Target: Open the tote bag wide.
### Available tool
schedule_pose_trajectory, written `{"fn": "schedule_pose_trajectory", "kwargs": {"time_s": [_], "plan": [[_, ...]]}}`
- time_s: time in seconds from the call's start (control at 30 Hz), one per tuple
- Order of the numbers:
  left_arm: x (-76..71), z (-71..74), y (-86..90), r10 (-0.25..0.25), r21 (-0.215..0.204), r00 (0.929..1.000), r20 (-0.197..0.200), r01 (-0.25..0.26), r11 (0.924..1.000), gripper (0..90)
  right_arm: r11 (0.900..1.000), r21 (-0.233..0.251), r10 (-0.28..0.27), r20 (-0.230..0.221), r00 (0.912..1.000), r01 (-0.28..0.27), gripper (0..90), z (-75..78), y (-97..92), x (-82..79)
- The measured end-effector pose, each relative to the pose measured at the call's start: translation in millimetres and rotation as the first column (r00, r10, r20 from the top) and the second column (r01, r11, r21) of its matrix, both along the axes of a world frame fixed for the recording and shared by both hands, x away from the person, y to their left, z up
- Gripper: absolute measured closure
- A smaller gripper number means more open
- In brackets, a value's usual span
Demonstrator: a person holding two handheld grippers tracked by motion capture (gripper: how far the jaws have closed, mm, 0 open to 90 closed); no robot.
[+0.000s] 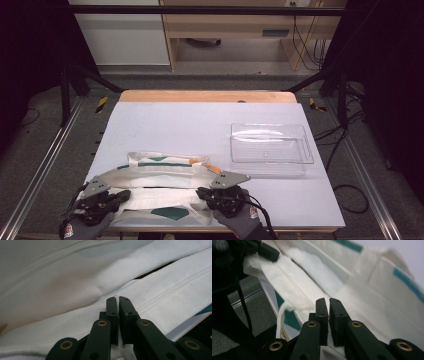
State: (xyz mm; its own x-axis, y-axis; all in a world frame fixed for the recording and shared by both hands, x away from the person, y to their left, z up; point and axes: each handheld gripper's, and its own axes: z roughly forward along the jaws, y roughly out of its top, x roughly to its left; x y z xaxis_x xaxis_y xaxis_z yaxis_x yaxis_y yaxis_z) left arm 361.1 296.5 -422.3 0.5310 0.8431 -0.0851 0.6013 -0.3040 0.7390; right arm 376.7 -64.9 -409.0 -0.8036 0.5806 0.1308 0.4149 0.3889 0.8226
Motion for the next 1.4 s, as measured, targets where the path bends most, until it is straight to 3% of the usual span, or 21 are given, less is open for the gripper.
{"fn": "schedule_pose_trajectory", "kwargs": {"time_s": [0.13,0.27,0.43,0.53,0.7,0.87,0.97,1.07,1.27,1.37,1.4], "plan": [[5.6,8.5,6.1,0.030,-0.079,0.9990,0.033,-0.028,0.9965,83.2,0.9994,-0.034,0.003,-0.035,0.9994,-0.004,86.4,-19.0,-2.7,-5.3],[13.7,14.9,14.6,0.089,-0.070,0.9933,0.074,-0.084,0.9940,82.5,0.9970,-0.077,0.004,-0.040,0.9992,-0.007,86.5,-31.5,2.8,-6.0],[8.4,2.1,13.9,0.087,0.003,0.9955,0.036,-0.088,0.9961,84.3,0.9972,-0.074,-0.008,-0.046,0.9989,0.005,87.5,-38.3,1.2,-6.0],[3.4,-5.3,16.4,0.086,-0.014,0.9963,-0.002,-0.086,0.9962,85.7,0.9960,-0.090,-0.009,-0.048,0.9988,0.004,88.1,-44.8,1.6,-6.2],[4.0,-10.7,15.6,0.068,0.005,0.9968,-0.043,-0.068,0.9977,86.8,0.9952,-0.097,-0.019,-0.051,0.9985,0.014,88.9,-53.7,2.1,-3.7],[5.6,-16.5,15.2,0.064,0.002,0.9966,-0.052,-0.064,0.9979,86.9,0.9933,-0.112,-0.034,-0.044,0.9984,0.029,88.9,-62.1,7.6,0.2],[5.2,-15.9,14.9,0.066,0.007,0.9975,-0.025,-0.065,0.9978,86.8,0.9942,-0.105,-0.031,-0.055,0.9980,0.025,86.4,-59.8,7.1,1.4],[4.6,-12.6,16.3,0.073,-0.004,0.9973,0.009,-0.073,0.9973,85.9,0.9961,-0.088,-0.013,-0.032,0.9994,0.011,80.9,-49.9,4.2,0.6],[0.5,4.0,18.5,0.090,-0.074,0.9899,0.109,-0.083,0.9938,86.8,0.9993,0.035,-0.016,0.076,0.9970,0.013,74.8,-11.0,-7.4,1.2],[2.9,9.2,13.0,0.088,-0.091,0.9893,0.116,-0.078,0.9928,86.2,0.9971,0.073,-0.029,0.142,0.9895,0.019,69.0,11.3,-7.8,7.3],[3.9,9.2,9.7,0.082,-0.086,0.9896,0.118,-0.072,0.9937,85.7,0.9971,0.074,-0.029,0.143,0.9893,0.018,66.8,15.6,-5.9,10.2]]}}
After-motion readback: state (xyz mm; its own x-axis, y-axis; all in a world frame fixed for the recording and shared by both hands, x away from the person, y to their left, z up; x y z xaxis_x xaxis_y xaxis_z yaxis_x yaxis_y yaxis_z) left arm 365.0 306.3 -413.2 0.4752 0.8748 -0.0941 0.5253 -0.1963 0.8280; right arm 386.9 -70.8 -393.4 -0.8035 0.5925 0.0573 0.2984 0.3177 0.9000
